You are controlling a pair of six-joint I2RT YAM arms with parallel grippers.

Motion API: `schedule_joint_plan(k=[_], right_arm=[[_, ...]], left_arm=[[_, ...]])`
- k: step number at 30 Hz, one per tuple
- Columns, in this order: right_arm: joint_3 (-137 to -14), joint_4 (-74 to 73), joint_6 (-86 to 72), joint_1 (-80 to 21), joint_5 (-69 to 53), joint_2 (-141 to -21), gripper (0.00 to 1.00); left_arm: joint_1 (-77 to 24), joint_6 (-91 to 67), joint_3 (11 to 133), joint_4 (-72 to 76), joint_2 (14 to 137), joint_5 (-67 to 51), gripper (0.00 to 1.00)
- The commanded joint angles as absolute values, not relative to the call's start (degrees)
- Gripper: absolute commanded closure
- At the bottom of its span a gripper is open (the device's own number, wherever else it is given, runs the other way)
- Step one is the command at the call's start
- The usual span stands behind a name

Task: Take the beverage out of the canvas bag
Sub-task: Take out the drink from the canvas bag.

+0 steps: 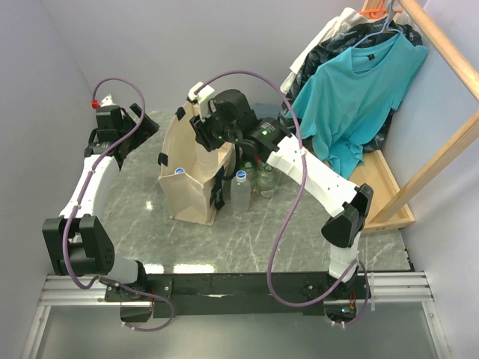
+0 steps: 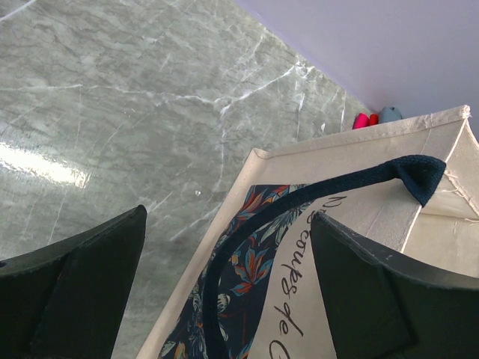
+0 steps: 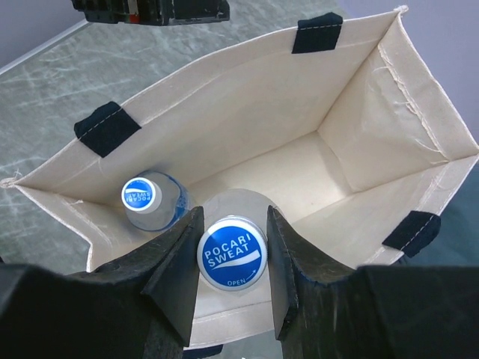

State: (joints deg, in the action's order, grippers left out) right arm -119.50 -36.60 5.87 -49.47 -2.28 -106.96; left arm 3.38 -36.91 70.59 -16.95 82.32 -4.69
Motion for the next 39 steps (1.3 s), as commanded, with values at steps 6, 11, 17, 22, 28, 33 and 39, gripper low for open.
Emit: schedule_joint_plan(k=[6, 11, 17, 22, 28, 33, 39], right_arm=[[-123.31, -26.10, 7.21, -50.62, -0.53, -100.02, 1.00], [-123.57, -25.49, 7.65, -50.80, -0.09, -99.23, 1.00], [-123.31, -24.09, 9.31, -50.89, 2.72, -98.26, 1.00], [-122.70, -22.41, 9.84, -50.98, 3.25, -97.12, 1.00], [-123.57, -22.24, 11.42, -51.33, 4.92, -96.50, 1.00], [-123.49, -21.62, 12.22, -51.68, 5.80, -95.10, 1.00], [-120.67, -18.55, 12.66, -52.38, 6.68, -92.29, 1.00]], left_arm=[[3.60, -37.09, 71.01, -14.94, 79.89, -5.27, 0.04], [3.60, -37.09, 70.93, -14.85, 79.89, -5.27, 0.04], [3.60, -37.18, 71.02, -14.85, 79.98, -5.27, 0.04], [3.69, -37.27, 70.93, -14.76, 79.98, -5.27, 0.04], [3.60, -37.18, 70.93, -14.76, 79.98, -5.36, 0.04], [3.60, -37.18, 70.93, -14.77, 79.81, -5.27, 0.04], [3.60, -37.27, 70.75, -14.50, 79.89, -5.36, 0.04]])
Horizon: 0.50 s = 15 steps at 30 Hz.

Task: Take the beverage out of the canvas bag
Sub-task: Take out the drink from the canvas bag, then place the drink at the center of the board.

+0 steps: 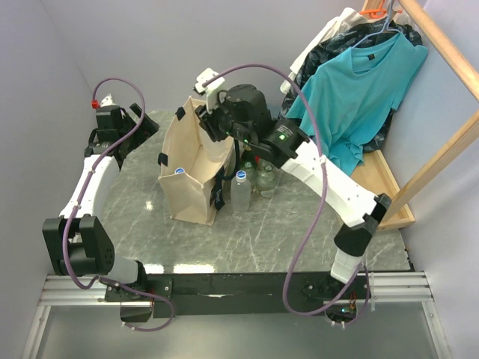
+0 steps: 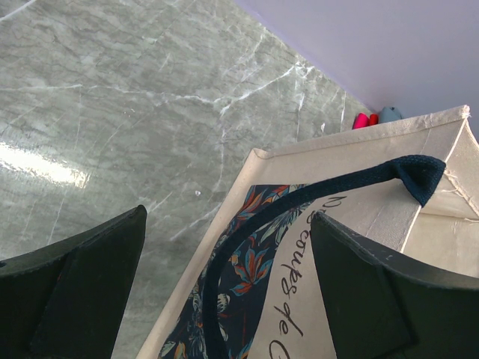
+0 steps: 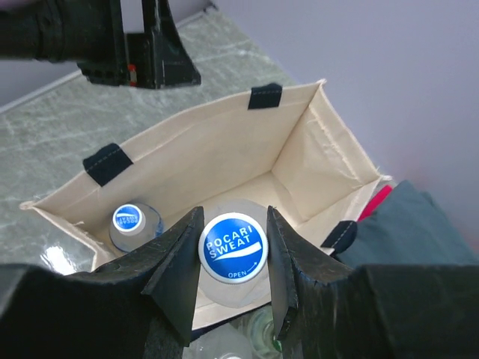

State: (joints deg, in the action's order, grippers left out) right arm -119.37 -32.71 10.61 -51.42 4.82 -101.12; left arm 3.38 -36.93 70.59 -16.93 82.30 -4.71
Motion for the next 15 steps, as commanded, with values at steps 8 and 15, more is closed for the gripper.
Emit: schedule_joint_plan(k=[8, 15], right_arm=[[-118.30, -17.23, 14.50, -53.88, 9.58, -89.48, 1.00], [-117.34, -16.08, 15.21, -54.93, 11.07, -87.89, 1.00]], left_arm=[[3.60, -37.09, 71.02, -14.68, 79.63, -5.27, 0.04], [3.60, -37.18, 70.93, -14.59, 79.45, -5.54, 0.04]])
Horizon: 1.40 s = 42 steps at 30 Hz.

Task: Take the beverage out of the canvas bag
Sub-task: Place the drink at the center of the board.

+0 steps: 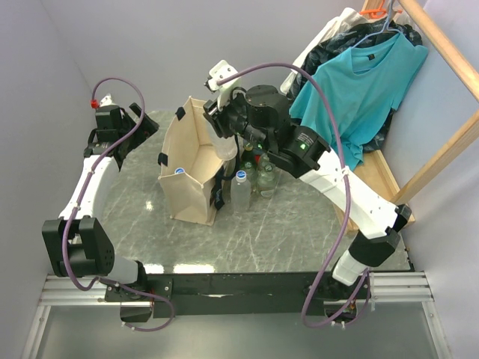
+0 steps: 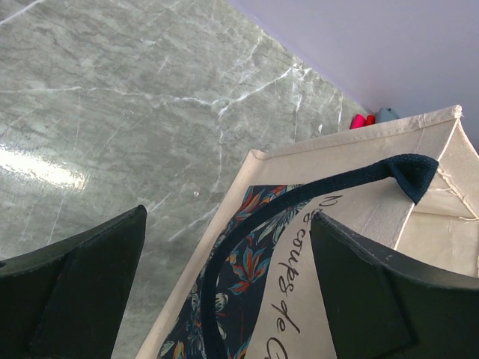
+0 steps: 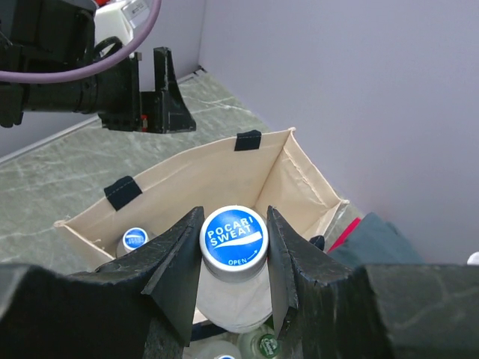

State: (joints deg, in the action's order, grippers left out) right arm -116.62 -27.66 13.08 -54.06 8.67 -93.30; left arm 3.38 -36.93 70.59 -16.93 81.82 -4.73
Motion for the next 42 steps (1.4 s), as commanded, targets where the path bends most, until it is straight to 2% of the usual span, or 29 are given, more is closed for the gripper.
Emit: schedule_joint_plan(k=[1, 23, 42], right_arm=[[-116.81, -15.56, 15.47, -55.19, 11.68, -87.72, 1.00], [-108.64, -12.22, 14.33, -55.90, 17.66, -78.93, 1.00], [-94.67, -10.55, 10.99, -55.90, 25.92, -66.46, 1.00]], left_arm=[[3.60, -37.18, 70.93, -14.59, 79.37, -5.54, 0.04], [3.60, -37.27, 70.75, -14.24, 79.54, -5.71, 0.04], [3.60, -37.79, 70.40, -13.45, 79.45, -7.12, 0.04]])
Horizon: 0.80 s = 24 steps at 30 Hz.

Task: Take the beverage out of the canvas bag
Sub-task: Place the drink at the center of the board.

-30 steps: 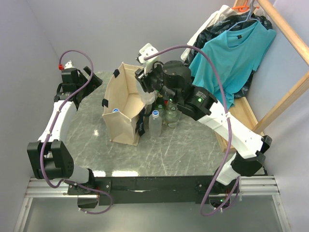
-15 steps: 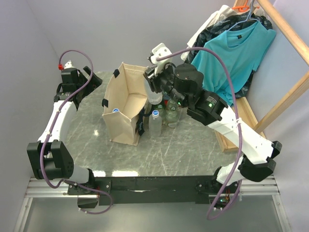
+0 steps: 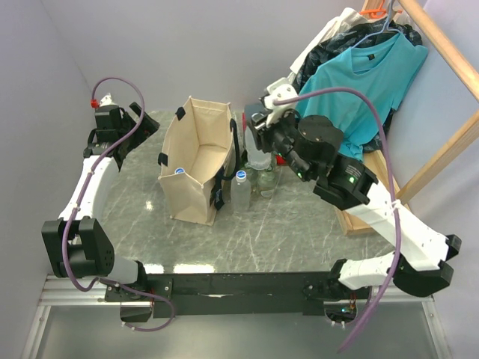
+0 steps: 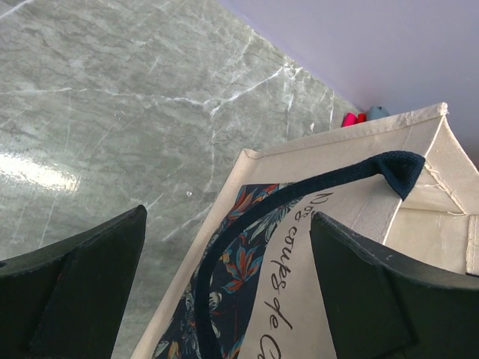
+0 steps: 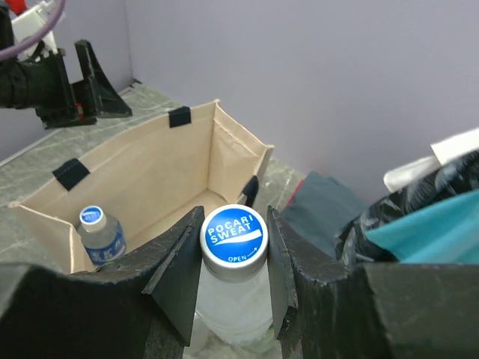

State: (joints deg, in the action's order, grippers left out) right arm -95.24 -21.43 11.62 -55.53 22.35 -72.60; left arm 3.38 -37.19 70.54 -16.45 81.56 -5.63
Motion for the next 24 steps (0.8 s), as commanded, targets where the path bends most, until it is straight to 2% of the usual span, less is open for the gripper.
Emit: schedule_joint_plan(k=[1, 24], right_arm=[[-94.14, -10.72, 10.55, -55.81, 26.19, -66.01, 1.00], [-75.07, -7.92, 0.09, -54.41, 31.64, -56.70, 1.00]], left_arm=[[3.60, -37.79, 70.23, -13.36, 79.45, -7.21, 0.04], [3.52, -38.06, 69.79, -12.57, 79.37, -7.56, 0.04]])
